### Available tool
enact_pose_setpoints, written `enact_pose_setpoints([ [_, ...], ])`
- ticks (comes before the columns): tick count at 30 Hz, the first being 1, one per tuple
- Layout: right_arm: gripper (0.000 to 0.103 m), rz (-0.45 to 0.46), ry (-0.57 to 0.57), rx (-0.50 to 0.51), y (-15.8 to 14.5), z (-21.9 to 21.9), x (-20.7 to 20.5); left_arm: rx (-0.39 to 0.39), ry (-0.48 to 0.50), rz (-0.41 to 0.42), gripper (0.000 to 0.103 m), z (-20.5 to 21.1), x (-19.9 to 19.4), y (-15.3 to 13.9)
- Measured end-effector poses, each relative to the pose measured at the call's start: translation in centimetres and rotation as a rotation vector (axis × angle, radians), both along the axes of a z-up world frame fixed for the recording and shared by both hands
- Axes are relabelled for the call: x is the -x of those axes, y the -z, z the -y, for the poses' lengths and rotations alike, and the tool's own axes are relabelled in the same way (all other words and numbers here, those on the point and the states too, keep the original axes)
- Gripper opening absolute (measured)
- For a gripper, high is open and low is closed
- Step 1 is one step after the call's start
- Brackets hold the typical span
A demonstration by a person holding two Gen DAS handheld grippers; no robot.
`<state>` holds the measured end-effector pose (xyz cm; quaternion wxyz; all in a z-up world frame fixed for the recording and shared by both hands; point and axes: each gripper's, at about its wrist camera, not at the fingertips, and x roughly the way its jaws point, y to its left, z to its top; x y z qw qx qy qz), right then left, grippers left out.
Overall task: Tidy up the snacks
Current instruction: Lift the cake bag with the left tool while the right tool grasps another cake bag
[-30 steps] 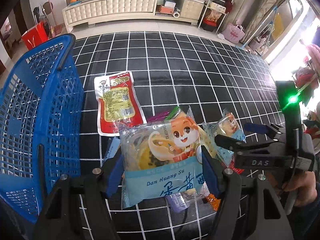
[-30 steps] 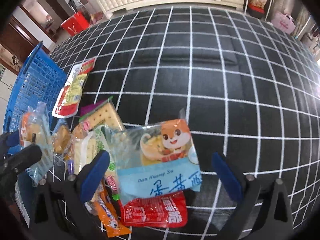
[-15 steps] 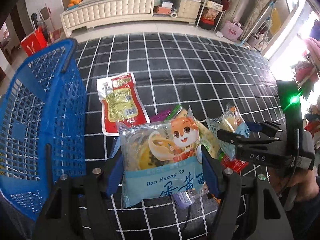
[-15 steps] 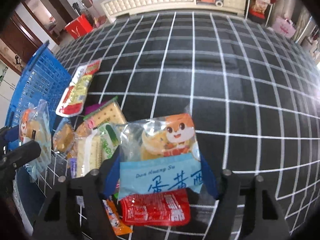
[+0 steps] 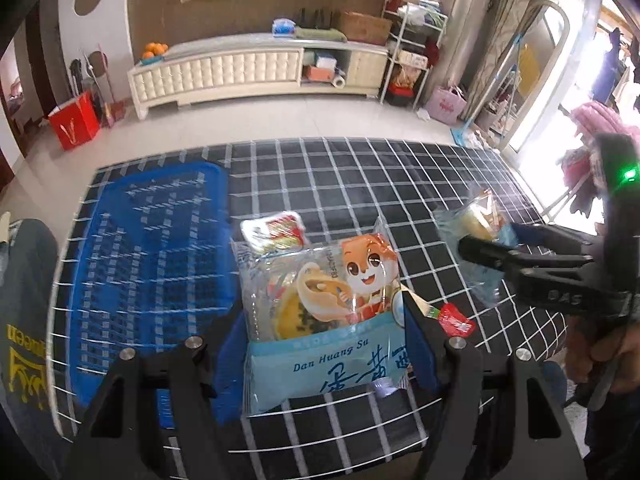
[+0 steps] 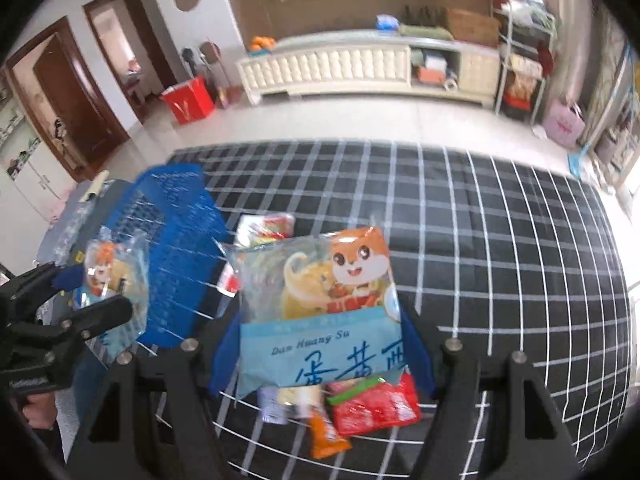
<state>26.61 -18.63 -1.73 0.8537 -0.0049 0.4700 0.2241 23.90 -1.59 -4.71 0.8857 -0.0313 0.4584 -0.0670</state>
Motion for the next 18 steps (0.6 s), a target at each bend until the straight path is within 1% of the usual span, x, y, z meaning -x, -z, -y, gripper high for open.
enact_pose_setpoints([
  [4,0.074,0.018,-0.042,-0.029,-1.6,-3.1,0.2,-0.047,-0.020,0.028,0.067,-3.4,0.8,-1.8],
  [10,0.074,0.028,-0.125,-0.049,-2.6,-7.9,0.0,-0.063,-0.016,0.051,0.067,-8.3,1.3,-3.5],
  [14,0.074,0.040,-0.178,-0.044,-3.0,-10.4,-0.5,-0.096,-0.003,0.056,0.067,-10.9,0.8,-3.9],
  [18,0.074,0.032,-0.220,-0.046,-3.0,-12.4,-1.2,-0.108,0.007,0.047,0.067,-13.3,-0.1,-3.7],
])
